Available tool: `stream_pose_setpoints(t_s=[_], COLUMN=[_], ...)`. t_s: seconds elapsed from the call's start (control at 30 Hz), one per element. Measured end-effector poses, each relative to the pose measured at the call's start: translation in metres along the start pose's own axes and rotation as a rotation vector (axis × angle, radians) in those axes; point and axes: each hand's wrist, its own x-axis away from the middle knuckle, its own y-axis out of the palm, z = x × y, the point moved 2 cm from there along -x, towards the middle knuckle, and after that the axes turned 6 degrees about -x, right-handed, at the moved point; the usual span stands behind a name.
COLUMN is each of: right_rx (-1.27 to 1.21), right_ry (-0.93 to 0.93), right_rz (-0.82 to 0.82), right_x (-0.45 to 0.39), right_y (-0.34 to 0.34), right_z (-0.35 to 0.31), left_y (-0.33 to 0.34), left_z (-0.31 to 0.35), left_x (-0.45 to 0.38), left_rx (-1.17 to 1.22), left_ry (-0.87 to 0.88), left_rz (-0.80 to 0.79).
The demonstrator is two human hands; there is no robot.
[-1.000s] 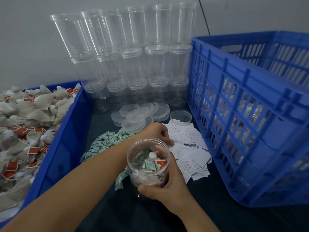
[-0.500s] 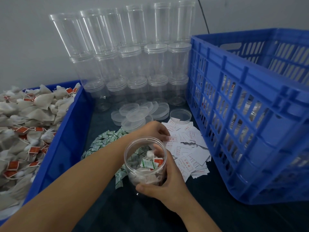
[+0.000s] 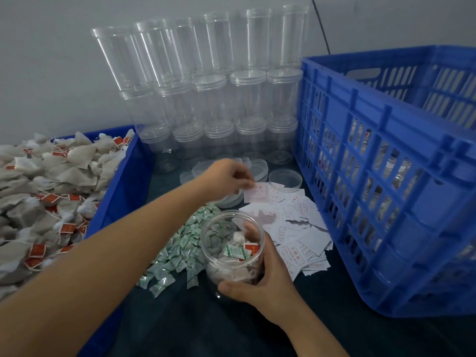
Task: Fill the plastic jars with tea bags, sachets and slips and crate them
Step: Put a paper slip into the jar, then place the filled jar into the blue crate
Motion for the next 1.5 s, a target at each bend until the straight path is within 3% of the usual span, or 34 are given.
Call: stream_pose_setpoints(t_s=[0.17, 0.3, 0.47, 0.8, 1.07, 1.27, 1.4, 1.5], right_rx=[0.0, -0.005, 0.014, 0.019, 0.058, 0.204, 0.347, 0.6], right_ry=[0.012, 0.012, 0.016, 0.012, -0.012, -0.032, -0.003, -0.017], right_rz=[-0.014, -0.015, -0.012, -0.036, -0.059, 0.001, -0.039, -0.135], right_x=[0.0, 0.0, -0.002, 0.0, 0.002, 0.005, 0.004, 0.0], right_y=[0.0, 0.0, 0.0, 0.002, 0.004, 0.002, -0.002, -0.003], right_z=[0.0, 0.001, 0.001, -0.003, -0.009, -0.015, -0.029, -0.05], left_y=[-0.067, -0.09, -0.063, -0.015, -0.011, -0.021, -0.031, -0.038], left_z=[0.026, 0.037, 0.037, 0.035, 0.045, 0.044, 0.037, 0.023], left_x=[0.04, 0.084, 0.112, 0.121, 0.123, 0.126, 0.135, 0.137], left_rx=[0.037, 0.055, -0.026, -0.335, -0.679, -0.638, -0.536, -0.334], left_ry=[0.003, -0.033, -0.083, -0.061, 0.05, 0.051, 0.115, 0.12], left_rz=[0.066, -0.075, -0.205, 0.023, 0.015, -0.052, 0.069, 0.176])
